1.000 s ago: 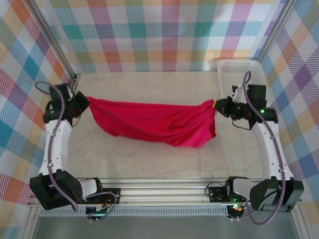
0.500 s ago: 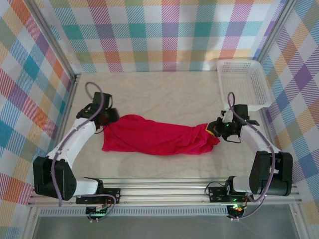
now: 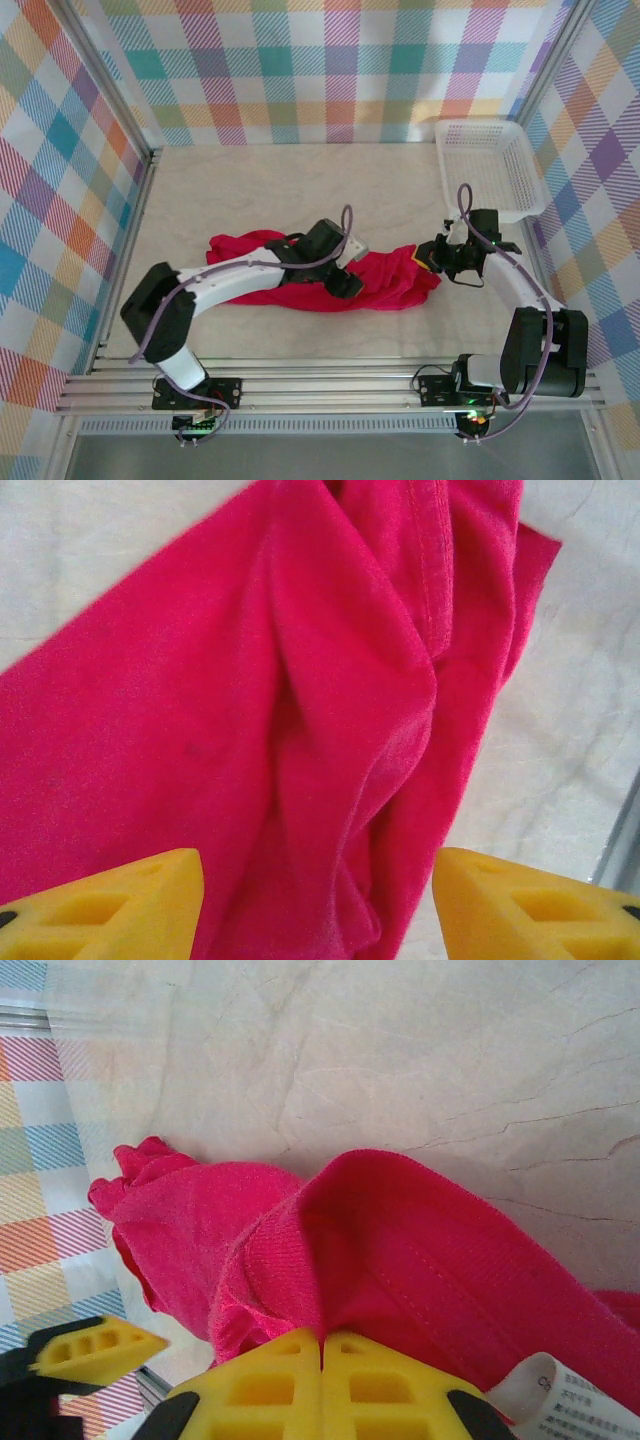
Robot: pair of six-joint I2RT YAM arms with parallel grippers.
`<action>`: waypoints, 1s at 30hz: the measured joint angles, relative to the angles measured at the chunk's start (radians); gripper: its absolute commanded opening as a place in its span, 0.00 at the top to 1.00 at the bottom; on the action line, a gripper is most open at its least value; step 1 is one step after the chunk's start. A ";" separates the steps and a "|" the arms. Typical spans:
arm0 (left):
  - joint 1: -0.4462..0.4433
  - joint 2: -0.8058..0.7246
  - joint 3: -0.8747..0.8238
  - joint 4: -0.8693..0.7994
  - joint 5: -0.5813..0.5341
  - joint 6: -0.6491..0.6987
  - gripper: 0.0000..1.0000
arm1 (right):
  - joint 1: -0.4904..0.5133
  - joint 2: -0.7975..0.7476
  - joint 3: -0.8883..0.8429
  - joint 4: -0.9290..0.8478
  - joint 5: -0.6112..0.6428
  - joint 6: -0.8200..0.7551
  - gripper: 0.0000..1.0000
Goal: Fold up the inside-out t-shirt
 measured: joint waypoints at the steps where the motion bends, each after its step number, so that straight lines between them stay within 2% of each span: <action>1: -0.009 0.029 0.016 0.003 -0.007 0.010 0.36 | 0.000 0.000 0.000 0.000 0.000 0.000 0.95; 4: -0.028 0.098 0.064 0.015 -0.034 0.032 0.36 | 0.000 0.000 0.000 0.000 0.000 0.000 0.95; 6: -0.032 0.134 0.089 0.017 -0.049 0.039 0.40 | 0.000 0.000 0.000 0.000 0.000 -0.001 0.95; 7: -0.034 0.150 0.101 0.018 -0.056 0.042 0.57 | 0.000 0.000 0.000 0.000 0.000 -0.001 0.94; 8: -0.034 0.165 0.111 0.018 -0.060 0.047 0.88 | 0.000 0.000 0.000 0.000 0.000 -0.002 0.94; 9: -0.034 0.178 0.122 0.018 -0.063 0.047 1.00 | 0.000 0.000 0.000 0.000 0.000 -0.005 0.94; 16: -0.006 0.225 0.286 -0.118 -0.075 0.056 1.00 | 0.000 0.012 0.000 -0.001 0.047 -0.016 0.94; 19: 0.062 0.202 0.350 -0.146 -0.064 0.023 1.00 | 0.000 0.050 0.000 -0.011 0.099 -0.016 0.94; 24: 0.194 0.133 0.357 -0.148 -0.020 -0.057 1.00 | 0.002 0.086 -0.013 -0.020 0.163 -0.017 0.94; 27: 0.227 0.137 0.351 -0.144 0.022 -0.110 1.00 | 0.002 0.092 -0.032 -0.022 0.179 -0.018 0.90; 30: 0.222 0.165 0.333 -0.143 0.074 -0.168 1.00 | 0.008 0.092 -0.043 -0.036 0.202 -0.016 0.80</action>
